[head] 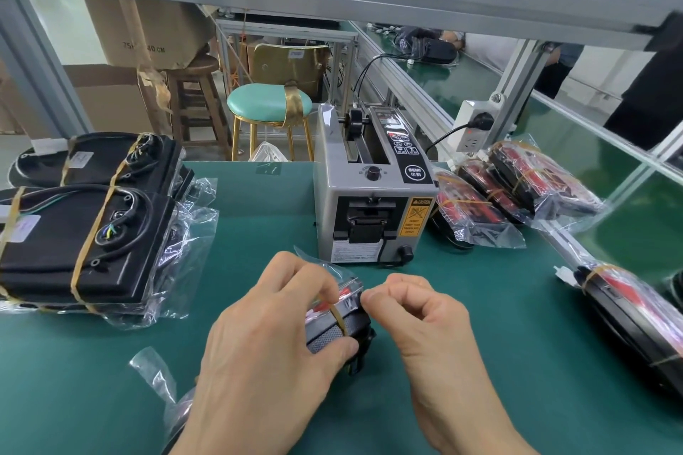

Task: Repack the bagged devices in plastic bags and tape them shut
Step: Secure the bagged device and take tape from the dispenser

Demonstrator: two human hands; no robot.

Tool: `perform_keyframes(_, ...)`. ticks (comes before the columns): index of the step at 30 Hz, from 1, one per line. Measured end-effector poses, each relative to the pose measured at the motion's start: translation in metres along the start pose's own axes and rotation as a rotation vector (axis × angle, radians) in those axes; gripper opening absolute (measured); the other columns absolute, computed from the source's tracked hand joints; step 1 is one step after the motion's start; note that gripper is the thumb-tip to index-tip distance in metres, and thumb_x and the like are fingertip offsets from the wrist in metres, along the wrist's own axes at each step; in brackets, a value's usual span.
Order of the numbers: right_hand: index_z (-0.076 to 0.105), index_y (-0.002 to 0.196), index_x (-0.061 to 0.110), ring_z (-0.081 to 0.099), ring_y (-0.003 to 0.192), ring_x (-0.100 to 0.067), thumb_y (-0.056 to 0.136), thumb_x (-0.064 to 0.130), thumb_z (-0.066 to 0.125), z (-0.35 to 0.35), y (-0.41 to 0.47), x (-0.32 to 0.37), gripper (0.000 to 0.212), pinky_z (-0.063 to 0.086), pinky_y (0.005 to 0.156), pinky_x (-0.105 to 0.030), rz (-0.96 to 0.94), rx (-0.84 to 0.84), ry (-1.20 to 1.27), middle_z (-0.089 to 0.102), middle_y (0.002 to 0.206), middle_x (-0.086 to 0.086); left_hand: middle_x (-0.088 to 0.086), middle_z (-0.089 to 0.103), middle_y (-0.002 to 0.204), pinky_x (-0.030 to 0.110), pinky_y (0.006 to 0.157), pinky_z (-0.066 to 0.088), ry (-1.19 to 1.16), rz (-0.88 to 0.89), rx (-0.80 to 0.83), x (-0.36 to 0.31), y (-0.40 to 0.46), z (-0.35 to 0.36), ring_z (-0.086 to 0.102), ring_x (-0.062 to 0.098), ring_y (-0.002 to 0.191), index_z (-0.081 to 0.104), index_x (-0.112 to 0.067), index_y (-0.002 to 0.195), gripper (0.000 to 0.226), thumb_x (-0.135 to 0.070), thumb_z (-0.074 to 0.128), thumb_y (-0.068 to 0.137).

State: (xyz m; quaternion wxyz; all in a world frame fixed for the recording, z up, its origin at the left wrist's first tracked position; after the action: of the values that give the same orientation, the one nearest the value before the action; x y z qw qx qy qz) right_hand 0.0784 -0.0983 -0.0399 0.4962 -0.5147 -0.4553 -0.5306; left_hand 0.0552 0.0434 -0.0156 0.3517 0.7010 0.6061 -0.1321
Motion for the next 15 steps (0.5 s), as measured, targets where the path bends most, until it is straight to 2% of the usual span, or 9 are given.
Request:
perform_keyframes(7, 0.066, 0.05, 0.014, 0.047, 0.068, -0.004, 0.072, 0.013, 0.068, 0.0018, -0.0022, 0.0018, 0.022, 0.036, 0.062, -0.01, -0.001, 0.048, 0.013, 0.05, 0.071, 0.007, -0.021, 0.048, 0.09, 0.027, 0.055, 0.045, -0.008, 0.013, -0.014, -0.0003, -0.0001, 0.0004, 0.049, 0.011, 0.075, 0.052, -0.036, 0.076, 0.042, -0.035, 0.086, 0.052)
perform_keyframes(10, 0.064, 0.048, 0.015, 0.046, 0.067, -0.005, 0.073, 0.011, 0.067, 0.0018, -0.0023, 0.0016, 0.025, 0.037, 0.063, -0.014, 0.007, 0.059, 0.03, 0.048, 0.069, 0.007, -0.022, 0.048, 0.091, 0.025, 0.054, 0.043, -0.008, 0.013, -0.014, 0.0005, 0.0, 0.0007, 0.048, 0.01, 0.076, 0.052, -0.036, 0.077, 0.042, -0.036, 0.085, 0.052)
perform_keyframes(14, 0.066, 0.051, 0.014, 0.046, 0.069, -0.007, 0.077, 0.008, 0.066, 0.0017, -0.0023, -0.0006, 0.027, 0.037, 0.073, -0.026, 0.033, 0.095, 0.097, 0.049, 0.069, 0.009, -0.022, 0.048, 0.091, 0.025, 0.055, 0.043, -0.003, 0.016, -0.014, 0.0008, -0.0001, 0.0013, 0.049, 0.01, 0.076, 0.05, -0.037, 0.079, 0.044, -0.037, 0.085, 0.052)
perform_keyframes(15, 0.067, 0.052, 0.014, 0.047, 0.069, -0.007, 0.077, 0.008, 0.066, 0.0018, -0.0024, -0.0001, 0.026, 0.037, 0.073, -0.025, 0.025, 0.103, 0.093, 0.049, 0.069, 0.009, -0.023, 0.048, 0.091, 0.024, 0.055, 0.042, -0.005, 0.016, -0.015, 0.001, -0.0001, 0.0013, 0.049, 0.01, 0.077, 0.05, -0.038, 0.079, 0.044, -0.037, 0.085, 0.052)
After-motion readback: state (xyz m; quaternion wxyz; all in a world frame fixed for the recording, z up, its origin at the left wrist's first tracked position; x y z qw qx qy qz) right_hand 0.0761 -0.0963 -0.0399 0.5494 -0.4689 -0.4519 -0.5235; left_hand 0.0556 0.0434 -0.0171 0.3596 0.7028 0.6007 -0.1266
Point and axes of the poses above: each hand's wrist, its own y-axis towards the middle knuckle, its own z-axis out of the palm, x = y × z, the point moved 3 cm from there along y, towards the middle knuckle
